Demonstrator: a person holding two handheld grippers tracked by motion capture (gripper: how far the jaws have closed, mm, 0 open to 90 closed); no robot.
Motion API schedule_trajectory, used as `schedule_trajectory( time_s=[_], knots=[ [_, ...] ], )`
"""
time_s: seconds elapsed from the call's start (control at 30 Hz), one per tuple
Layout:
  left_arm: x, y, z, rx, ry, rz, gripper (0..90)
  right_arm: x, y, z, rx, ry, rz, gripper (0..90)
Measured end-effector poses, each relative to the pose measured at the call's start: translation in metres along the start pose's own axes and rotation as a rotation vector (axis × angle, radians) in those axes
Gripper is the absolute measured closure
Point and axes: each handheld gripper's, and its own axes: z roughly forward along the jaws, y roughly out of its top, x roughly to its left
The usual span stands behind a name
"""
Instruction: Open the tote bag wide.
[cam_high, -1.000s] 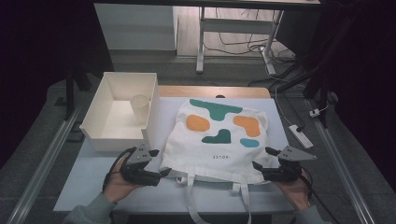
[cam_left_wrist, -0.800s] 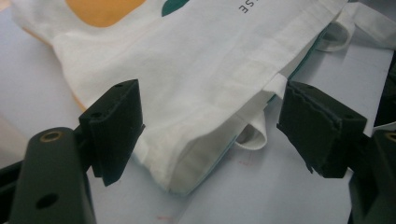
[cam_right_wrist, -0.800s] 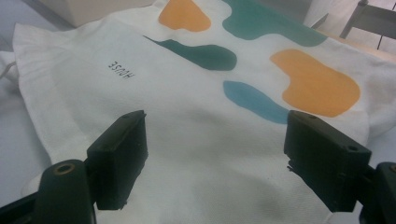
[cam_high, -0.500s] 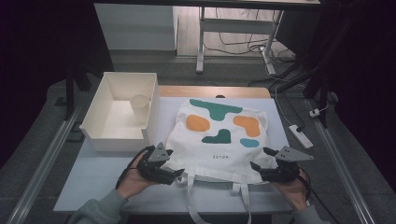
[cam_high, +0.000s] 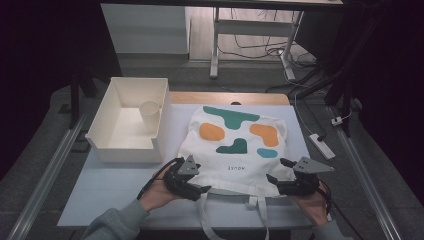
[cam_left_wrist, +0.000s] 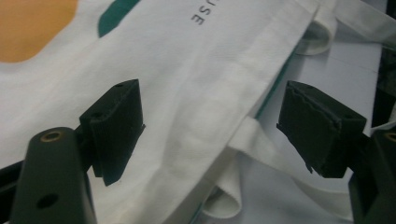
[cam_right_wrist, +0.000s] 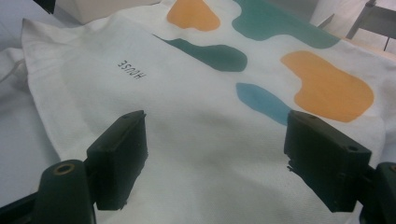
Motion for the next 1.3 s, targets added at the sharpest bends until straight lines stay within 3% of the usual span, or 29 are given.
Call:
schedule_trajectory(
  time_s=[0.13,0.27,0.47,0.57,0.6,0.67,0.7,0.73,0.8,0.9,0.93,0.97,1.0,1.07,1.1,1.13,1.2,1.27,1.3],
  knots=[
    [-0.007,-0.001,-0.002,0.015,-0.02,0.028,22.1,0.003,0.001,-0.001,0.0,0.005,-0.009,22.0],
    [-0.007,-0.004,-0.002,0.018,-0.02,0.022,23.9,0.012,0.006,-0.002,-0.005,0.031,-0.019,23.2],
    [-0.01,-0.007,0.008,0.077,-0.067,0.04,32.2,0.029,0.014,0.0,0.003,0.058,-0.071,23.3],
    [-0.015,-0.009,0.014,0.108,-0.03,0.065,46.9,0.032,0.015,0.002,0.006,0.074,-0.063,23.5],
    [-0.015,-0.009,0.015,0.115,-0.015,0.07,46.9,0.032,0.015,0.002,0.006,0.074,-0.063,23.5],
    [-0.013,-0.009,0.017,0.121,-0.008,0.062,59.0,0.036,0.017,0.001,0.009,0.089,-0.069,23.8],
    [-0.011,-0.009,0.018,0.119,-0.032,0.05,71.7,0.043,0.02,0.002,0.019,0.109,-0.083,24.3],
    [-0.009,-0.01,0.019,0.118,-0.062,0.041,76.8,0.047,0.022,0.003,0.025,0.123,-0.091,24.6],
    [-0.007,-0.009,0.022,0.131,-0.075,0.04,88.5,0.057,0.025,0.005,0.044,0.159,-0.109,25.2],
    [-0.005,-0.01,0.024,0.146,-0.087,0.039,88.7,0.069,0.028,0.009,0.067,0.205,-0.118,26.0],
    [-0.004,-0.01,0.025,0.142,-0.092,0.035,88.8,0.082,0.029,0.016,0.097,0.261,-0.124,26.5],
    [-0.003,-0.01,0.024,0.14,-0.096,0.03,88.8,0.082,0.029,0.016,0.097,0.261,-0.124,26.5],
    [-0.002,-0.01,0.024,0.139,-0.098,0.031,88.9,0.096,0.029,0.023,0.133,0.318,-0.136,27.3],
    [-0.002,-0.01,0.023,0.133,-0.098,0.027,88.9,0.11,0.028,0.032,0.163,0.371,-0.139,28.2],
    [-0.002,-0.01,0.023,0.133,-0.098,0.027,88.9,0.11,0.028,0.032,0.163,0.371,-0.139,28.2],
    [-0.002,-0.01,0.023,0.133,-0.099,0.027,88.9,0.125,0.027,0.041,0.201,0.426,-0.138,29.0],
    [-0.001,-0.01,0.024,0.129,-0.101,0.02,88.9,0.132,0.027,0.045,0.221,0.44,-0.146,29.6],
    [-0.001,-0.01,0.023,0.128,-0.101,0.02,88.9,0.152,0.025,0.058,0.264,0.494,-0.153,31.4],
    [-0.001,-0.01,0.023,0.127,-0.101,0.019,88.9,0.152,0.025,0.058,0.264,0.494,-0.153,31.4]
  ],
)
